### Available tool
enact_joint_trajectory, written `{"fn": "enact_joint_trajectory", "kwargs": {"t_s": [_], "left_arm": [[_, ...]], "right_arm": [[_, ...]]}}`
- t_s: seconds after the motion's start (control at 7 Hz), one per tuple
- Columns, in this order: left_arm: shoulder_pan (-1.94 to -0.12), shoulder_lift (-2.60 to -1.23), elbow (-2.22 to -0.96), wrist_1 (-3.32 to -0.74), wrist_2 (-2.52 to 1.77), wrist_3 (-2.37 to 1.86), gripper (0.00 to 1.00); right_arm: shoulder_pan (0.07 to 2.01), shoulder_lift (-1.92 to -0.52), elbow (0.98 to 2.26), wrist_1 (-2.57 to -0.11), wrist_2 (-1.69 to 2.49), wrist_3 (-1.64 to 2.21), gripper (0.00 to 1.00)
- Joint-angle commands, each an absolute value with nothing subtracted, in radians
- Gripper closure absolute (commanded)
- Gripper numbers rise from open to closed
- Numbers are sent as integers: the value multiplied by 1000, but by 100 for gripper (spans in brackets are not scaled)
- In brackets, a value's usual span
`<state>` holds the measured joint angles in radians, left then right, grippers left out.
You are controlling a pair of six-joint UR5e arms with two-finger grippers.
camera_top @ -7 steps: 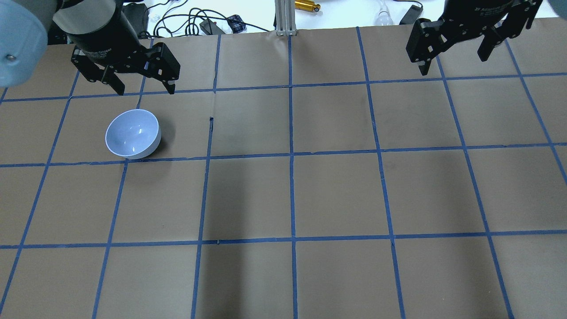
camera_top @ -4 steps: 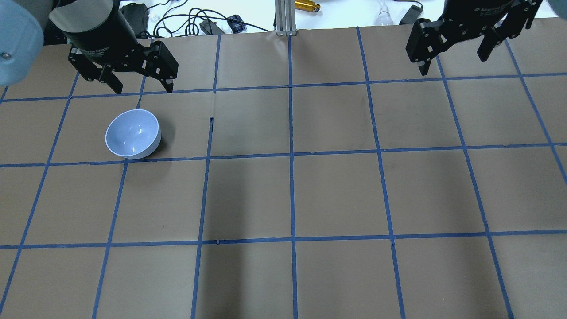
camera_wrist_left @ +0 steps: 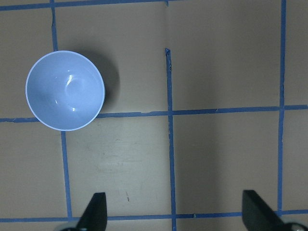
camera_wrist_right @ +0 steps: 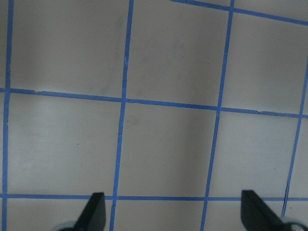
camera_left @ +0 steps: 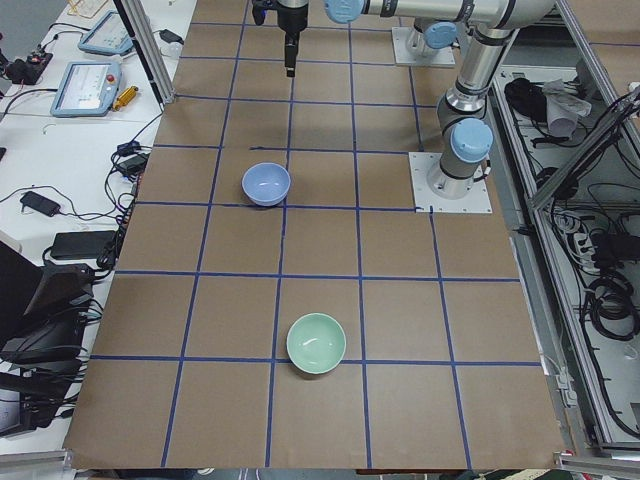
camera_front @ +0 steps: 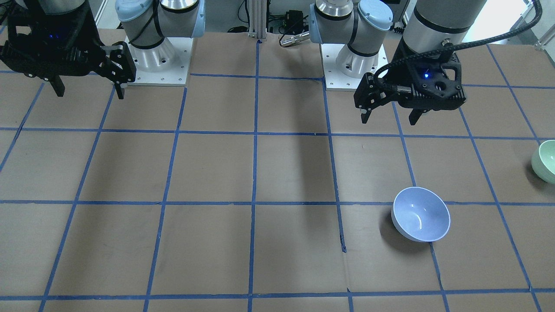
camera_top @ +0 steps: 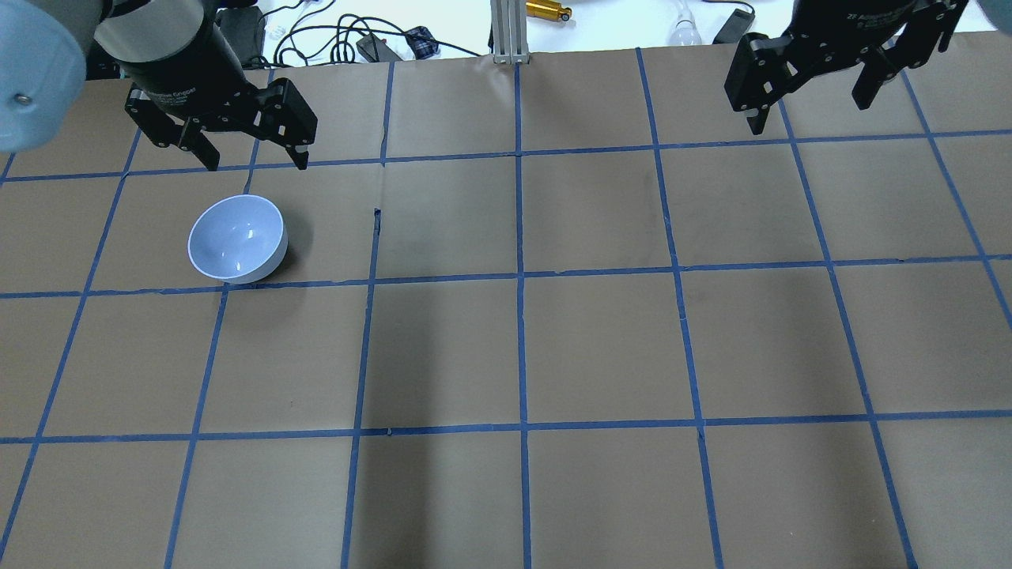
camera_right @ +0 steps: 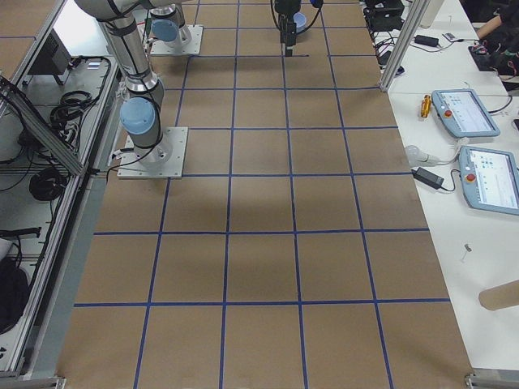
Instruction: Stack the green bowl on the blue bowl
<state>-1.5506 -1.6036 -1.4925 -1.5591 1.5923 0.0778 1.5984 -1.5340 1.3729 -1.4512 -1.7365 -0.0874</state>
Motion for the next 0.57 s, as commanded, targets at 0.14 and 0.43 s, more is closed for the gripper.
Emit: {"fn": "enact_joint_trajectory", "kwargs": {"t_s": [0.14,0.43], "left_arm": [[-1439,-1576,-1509,-1575,1595,348,0],[-1326,-1563,-1564,-1572,1621,534,0]], "right_arm": [[1597,-1534,1373,-1451,-1736,-87,0],[1598,-1534,1373,-1451,-1736,-87,0]]}}
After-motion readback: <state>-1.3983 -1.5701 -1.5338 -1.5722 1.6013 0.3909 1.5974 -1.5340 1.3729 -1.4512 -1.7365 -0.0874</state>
